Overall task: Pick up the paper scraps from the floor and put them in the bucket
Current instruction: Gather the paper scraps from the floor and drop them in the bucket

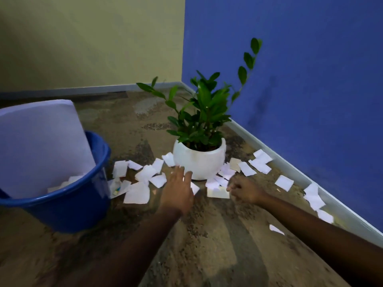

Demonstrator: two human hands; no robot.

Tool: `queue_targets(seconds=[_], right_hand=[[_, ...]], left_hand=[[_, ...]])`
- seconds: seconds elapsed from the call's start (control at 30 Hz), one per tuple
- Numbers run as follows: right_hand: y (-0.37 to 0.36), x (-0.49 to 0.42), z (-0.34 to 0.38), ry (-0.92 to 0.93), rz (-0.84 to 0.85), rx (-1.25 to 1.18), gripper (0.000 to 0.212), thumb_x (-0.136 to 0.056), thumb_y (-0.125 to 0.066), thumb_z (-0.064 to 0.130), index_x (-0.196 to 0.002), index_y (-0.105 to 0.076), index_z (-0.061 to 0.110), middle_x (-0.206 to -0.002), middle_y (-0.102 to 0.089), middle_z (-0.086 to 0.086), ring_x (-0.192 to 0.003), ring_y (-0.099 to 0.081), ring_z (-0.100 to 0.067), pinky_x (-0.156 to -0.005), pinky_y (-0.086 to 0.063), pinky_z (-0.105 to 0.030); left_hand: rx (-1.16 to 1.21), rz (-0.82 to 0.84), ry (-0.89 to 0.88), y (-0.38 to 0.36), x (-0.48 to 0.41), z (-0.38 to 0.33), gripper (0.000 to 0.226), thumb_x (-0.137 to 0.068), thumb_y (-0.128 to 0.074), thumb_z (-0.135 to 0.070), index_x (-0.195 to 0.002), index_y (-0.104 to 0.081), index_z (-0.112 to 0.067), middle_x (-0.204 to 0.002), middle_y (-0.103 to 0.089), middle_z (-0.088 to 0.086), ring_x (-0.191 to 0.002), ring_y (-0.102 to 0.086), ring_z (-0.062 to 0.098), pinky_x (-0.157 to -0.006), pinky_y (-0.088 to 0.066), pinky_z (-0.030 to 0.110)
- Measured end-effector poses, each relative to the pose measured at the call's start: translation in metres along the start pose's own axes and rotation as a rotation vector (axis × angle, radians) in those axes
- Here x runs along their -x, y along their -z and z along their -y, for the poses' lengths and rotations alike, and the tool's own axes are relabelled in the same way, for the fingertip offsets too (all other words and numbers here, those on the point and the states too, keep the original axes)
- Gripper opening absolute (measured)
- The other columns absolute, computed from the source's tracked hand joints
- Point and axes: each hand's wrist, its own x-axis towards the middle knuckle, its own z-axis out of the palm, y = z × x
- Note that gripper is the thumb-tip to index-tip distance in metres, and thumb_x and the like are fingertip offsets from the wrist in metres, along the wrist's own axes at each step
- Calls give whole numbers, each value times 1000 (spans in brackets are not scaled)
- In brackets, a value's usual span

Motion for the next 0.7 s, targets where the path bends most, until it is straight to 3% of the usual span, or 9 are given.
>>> queue_targets(seconds=[0.07, 0.13, 0.2, 0.27, 0.43, 0.53, 0.7], right_hand=[[5, 11, -38, -40, -17, 81, 34, -90, -50, 4, -61, -56, 19, -73, -60, -1, -67, -52, -9, -60, -37, -19], [4, 22, -78, -91, -45, 135, 38, -90, -48, 2, -59, -54, 24, -68, -52, 11, -62, -46, -2, -58, -35, -19], [-2, 33, -111, -116, -37, 201, 23, -90, -48, 2, -85, -69, 11, -91, -65, 4, -79, -58, -11, -71, -41, -22], [-9, 42, -136, -134, -32, 250, 28, -93, -48, 11, -115, -63, 7, -119, -63, -7, -106, -58, -21, -88, -43, -26], [-30, 49, -168, -152, -104, 376, 42, -97, -43, 26, -137, -46, 13, -138, -47, -6, -122, -47, -21, -101, -36, -24], [-33, 41, -176, -120, -123, 402, 40, -97, -42, 24, -135, -47, 13, -139, -47, -6, -125, -45, -20, -102, -35, -25], [-29, 29, -190, -46, -86, 356, 25, -93, -48, 24, -112, -60, 13, -122, -59, -5, -113, -51, -17, -93, -37, -22]], left_hand=[[-24, 98, -27, -21, 5, -19, 54, -97, -39, -28, -148, -23, -16, -158, -19, 9, -147, -17, 26, -119, -19, 36], [-24, 189, -65, -40, 11, -37, 52, -97, -39, -22, -146, -25, -9, -154, -26, 14, -143, -24, 29, -117, -22, 34], [-14, 255, -79, -55, 17, -52, 51, -97, -38, -18, -144, -26, -4, -152, -28, 17, -142, -26, 31, -116, -24, 34], [-12, 307, -114, -68, 24, -64, 54, -97, -35, -19, -147, -21, -4, -155, -24, 16, -145, -21, 27, -118, -21, 32], [50, 377, -103, -89, 26, -89, 51, -93, -42, -23, -142, -33, -13, -146, -36, 10, -136, -34, 24, -113, -33, 33], [74, 386, -59, -100, 25, -104, 49, -92, -43, -25, -140, -35, -16, -142, -40, 8, -132, -39, 22, -111, -35, 35], [159, 378, -37, -121, 20, -137, 49, -93, -42, -21, -141, -34, -17, -145, -36, 6, -135, -36, 21, -113, -30, 31]])
